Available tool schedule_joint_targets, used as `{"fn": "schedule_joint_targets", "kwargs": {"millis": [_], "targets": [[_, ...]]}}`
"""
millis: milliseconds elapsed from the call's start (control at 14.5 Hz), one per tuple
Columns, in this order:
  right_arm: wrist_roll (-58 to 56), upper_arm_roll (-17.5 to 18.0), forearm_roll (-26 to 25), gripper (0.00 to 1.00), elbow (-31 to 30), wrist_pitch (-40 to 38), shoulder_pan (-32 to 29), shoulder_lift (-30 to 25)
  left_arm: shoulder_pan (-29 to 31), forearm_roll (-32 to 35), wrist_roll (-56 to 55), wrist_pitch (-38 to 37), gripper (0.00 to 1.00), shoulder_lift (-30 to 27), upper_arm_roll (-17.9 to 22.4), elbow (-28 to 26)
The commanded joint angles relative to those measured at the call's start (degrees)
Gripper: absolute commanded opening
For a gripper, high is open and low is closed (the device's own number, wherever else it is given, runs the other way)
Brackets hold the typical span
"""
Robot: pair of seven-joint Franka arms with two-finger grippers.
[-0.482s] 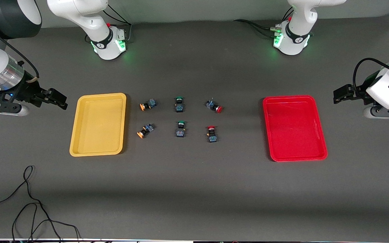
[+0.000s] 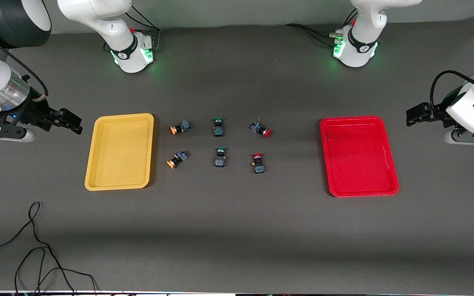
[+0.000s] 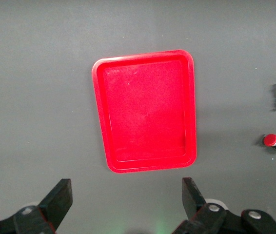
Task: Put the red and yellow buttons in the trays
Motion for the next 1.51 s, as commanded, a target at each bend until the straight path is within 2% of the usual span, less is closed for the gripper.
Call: {"fn": "schedule_joint_targets", "kwargs": {"millis": [0,206,413,551,757,1101,1308,1445], "targets": [[-0.17,0.17,1.92,1.0,1.17,0.8,0.44,2.96,0.07,0.61,0.8,-1.03,1.0,-1.1,-0.21,-0.43],[0.35,0.25,3.33,1.0,1.17,2.29,3.33,5.33,0.07,0.61,0.8,-1.03,1.0,-1.01,-0.29,-0.52],[7.98,0.25,3.33,1.0,0.65,3.96,6.49,7.53,-2.98,0.0,-4.1,-0.24,1.0,-0.75,-0.91,-2.62],[10.89,0.17,2.99,1.0,0.55,4.41,8.43,9.02,-7.55,-0.53,-12.78,0.72,1.0,-0.31,-1.0,-3.59],[11.08,0.17,3.07,1.0,0.64,4.67,8.27,9.56,-15.11,-4.03,-30.51,4.05,1.0,2.06,-1.08,-3.59],[11.17,-0.1,3.16,1.0,0.55,4.5,8.09,10.52,-28.64,-5.18,-58.39,11.44,1.0,7.24,-1.08,-3.59],[11.25,-0.19,3.16,1.0,0.55,4.5,8.09,10.7,-33.75,-6.42,-66.33,13.38,1.0,8.39,-1.17,-3.68],[18.15,-0.1,3.42,1.0,0.64,4.5,8.26,11.05,-35.87,-6.42,-69.07,13.65,1.0,9.62,-1.17,-4.03]]}}
